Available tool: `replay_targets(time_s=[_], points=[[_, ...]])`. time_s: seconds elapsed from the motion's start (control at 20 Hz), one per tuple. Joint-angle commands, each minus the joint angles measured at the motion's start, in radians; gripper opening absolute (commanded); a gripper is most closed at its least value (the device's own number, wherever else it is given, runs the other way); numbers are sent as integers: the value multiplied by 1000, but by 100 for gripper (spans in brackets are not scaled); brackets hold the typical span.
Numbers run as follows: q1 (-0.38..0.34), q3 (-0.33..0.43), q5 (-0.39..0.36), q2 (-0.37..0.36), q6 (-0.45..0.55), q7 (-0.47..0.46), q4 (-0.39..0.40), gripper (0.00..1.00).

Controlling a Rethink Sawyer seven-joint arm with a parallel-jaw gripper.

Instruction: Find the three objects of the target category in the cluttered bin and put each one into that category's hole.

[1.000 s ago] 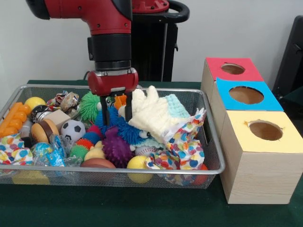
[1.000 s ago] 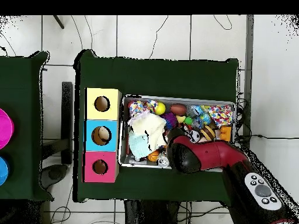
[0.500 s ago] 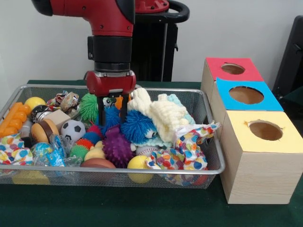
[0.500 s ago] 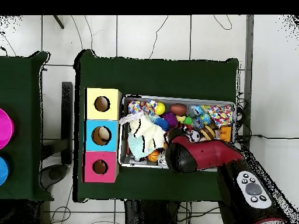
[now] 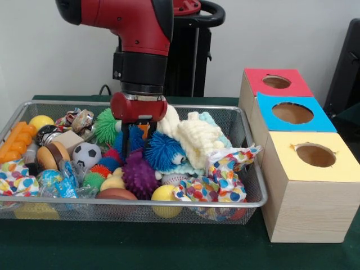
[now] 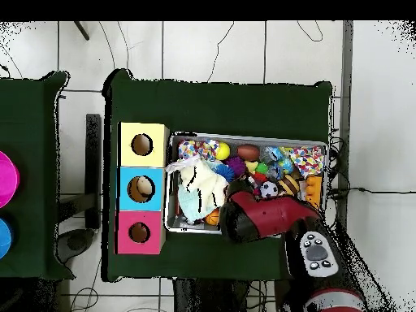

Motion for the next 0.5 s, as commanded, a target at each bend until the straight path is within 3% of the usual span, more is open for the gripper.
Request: replay_targets(time_s=[0.05, 0.5], points=[[84, -189, -20, 105, -110, 130, -134, 100], [-12, -103, -84, 73, -59, 52, -140, 100]])
